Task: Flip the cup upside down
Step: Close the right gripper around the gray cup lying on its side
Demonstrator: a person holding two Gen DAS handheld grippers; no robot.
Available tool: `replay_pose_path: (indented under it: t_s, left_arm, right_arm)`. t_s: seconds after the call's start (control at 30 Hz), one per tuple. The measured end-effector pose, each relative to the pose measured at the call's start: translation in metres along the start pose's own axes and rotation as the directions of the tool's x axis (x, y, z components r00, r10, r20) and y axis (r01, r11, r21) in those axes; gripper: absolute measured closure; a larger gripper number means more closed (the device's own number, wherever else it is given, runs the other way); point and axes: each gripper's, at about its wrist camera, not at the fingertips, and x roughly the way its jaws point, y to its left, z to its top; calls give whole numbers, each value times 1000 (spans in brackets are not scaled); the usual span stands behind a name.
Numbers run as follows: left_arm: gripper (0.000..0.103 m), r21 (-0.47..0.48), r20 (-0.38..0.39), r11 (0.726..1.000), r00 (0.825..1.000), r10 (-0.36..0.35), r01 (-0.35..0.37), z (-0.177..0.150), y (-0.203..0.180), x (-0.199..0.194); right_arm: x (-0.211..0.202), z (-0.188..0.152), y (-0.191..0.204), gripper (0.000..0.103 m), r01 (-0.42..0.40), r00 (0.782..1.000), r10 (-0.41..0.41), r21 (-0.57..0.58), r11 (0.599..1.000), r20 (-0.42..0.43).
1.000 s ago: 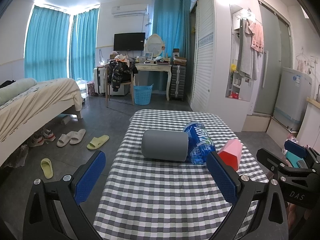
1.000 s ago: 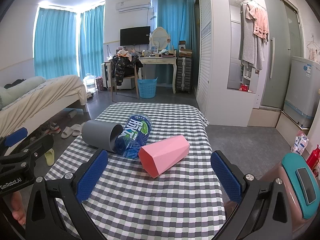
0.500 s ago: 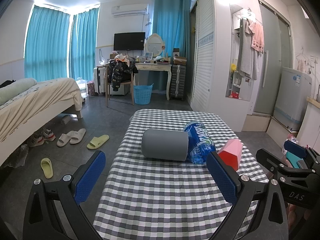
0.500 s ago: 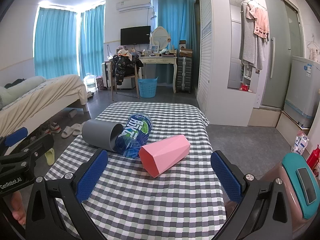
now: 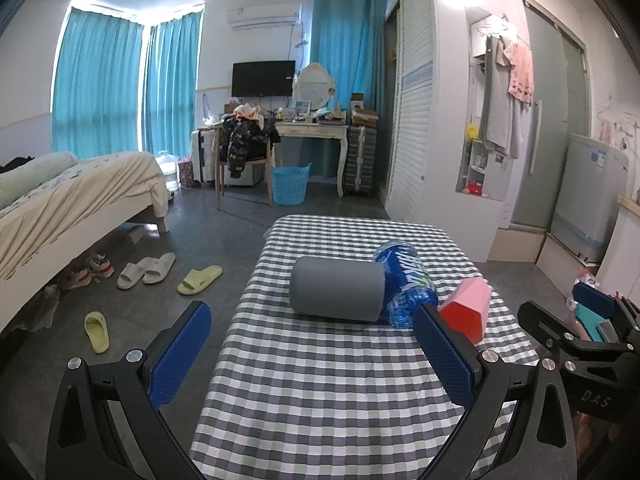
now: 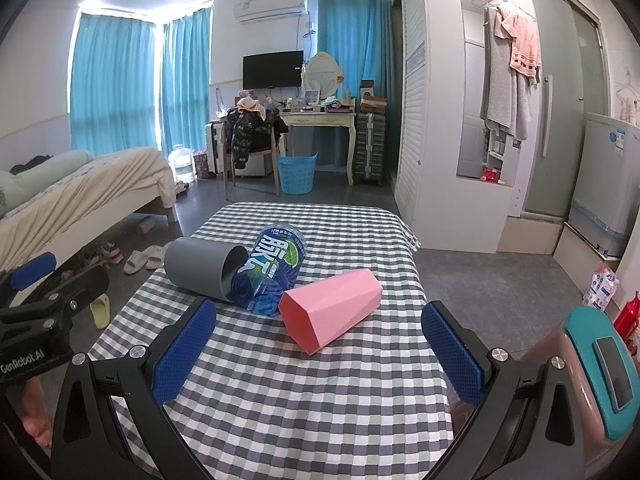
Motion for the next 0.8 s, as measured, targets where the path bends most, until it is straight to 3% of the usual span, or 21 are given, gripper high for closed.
replay_pose_path:
  t_s: [0.13,0.27,0.4,0.57,0.8]
  left_arm:
    - [0,-42,-35,998,999,38,-40,5,20,8]
    - [0,-79,-55,992,994,91,-95,12,41,15]
    - [0,-147,-87,981,989,117,-128,11,70,23]
    - [0,-184,-148,970,980,132,-159,2,98,40]
    - [0,-217,-186,961,974,133,-172,-3,123,50]
  right_arm:
    - [8,9,20,0,-24,1000,23,-112,993,-6]
    - [22,21,46,0,-45,999,43,-318,947,-12]
    - [54,40,70,0,-161,987,139,-419,894,-82]
    - [110,46,117,0,-300,951,194,-577,760,-240]
    - [174,37,168,0,-335,934,100,-744,578,-343]
